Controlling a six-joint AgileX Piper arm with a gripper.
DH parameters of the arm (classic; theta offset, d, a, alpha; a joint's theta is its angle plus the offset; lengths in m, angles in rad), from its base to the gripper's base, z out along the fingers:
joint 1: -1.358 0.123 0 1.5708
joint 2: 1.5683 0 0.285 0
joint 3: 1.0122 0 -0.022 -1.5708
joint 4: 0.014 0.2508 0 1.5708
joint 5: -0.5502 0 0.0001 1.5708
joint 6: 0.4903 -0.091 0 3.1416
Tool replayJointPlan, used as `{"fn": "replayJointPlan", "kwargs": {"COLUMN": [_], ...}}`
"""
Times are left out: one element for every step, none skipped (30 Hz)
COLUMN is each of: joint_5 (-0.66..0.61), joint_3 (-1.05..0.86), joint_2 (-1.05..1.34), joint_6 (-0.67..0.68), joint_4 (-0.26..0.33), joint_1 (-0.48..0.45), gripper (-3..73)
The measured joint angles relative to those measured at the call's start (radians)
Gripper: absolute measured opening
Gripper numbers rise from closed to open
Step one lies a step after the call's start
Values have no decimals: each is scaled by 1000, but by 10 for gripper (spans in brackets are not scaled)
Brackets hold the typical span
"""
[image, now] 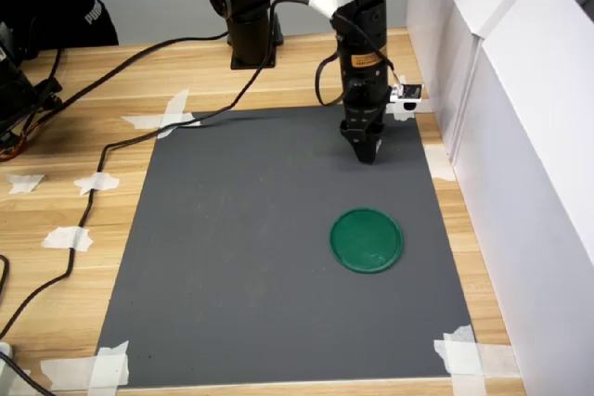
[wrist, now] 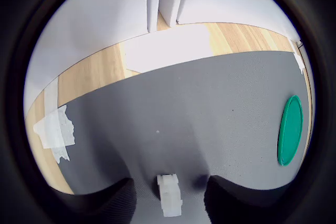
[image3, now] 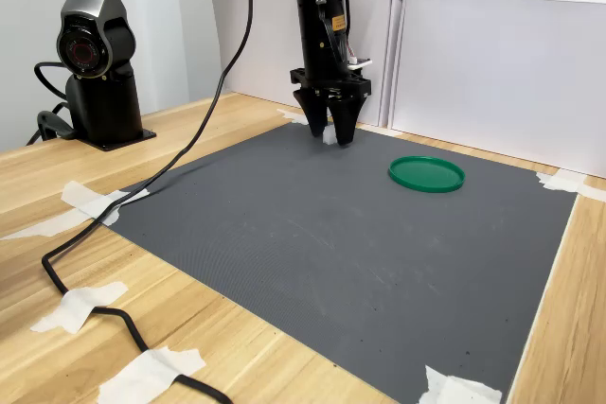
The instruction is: Grasp a white terminal and put it on the green lid.
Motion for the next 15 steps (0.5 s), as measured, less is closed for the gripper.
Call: {"fn": "replayJointPlan", "kwargs": {"joint_5": [0, 0, -1, -1, -2, -4, -6, -9, -10, -11, -11, -12, -14, -18, -23], "joint_3": [0, 0, 0, 0, 0, 0, 0, 0, 0, 0, 0, 0, 0, 0, 0], "joint_2": [0, 0, 0, 0, 0, 0, 0, 0, 0, 0, 0, 0, 0, 0, 1], "joint_6": [-4, -8, -12, -18, -23, -26, -27, -30, -30, -30, -30, -30, -30, -30, -32], "joint_4": [-2, -9, -9, -9, -9, -9, -9, -9, -9, -9, -9, -9, -9, -9, -9], "joint_1": [0, 0, 0, 0, 0, 0, 0, 0, 0, 0, 0, 0, 0, 0, 0], "gripper": [503, 465, 421, 373, 322, 267, 223, 167, 115, 88, 86, 87, 87, 87, 87]}}
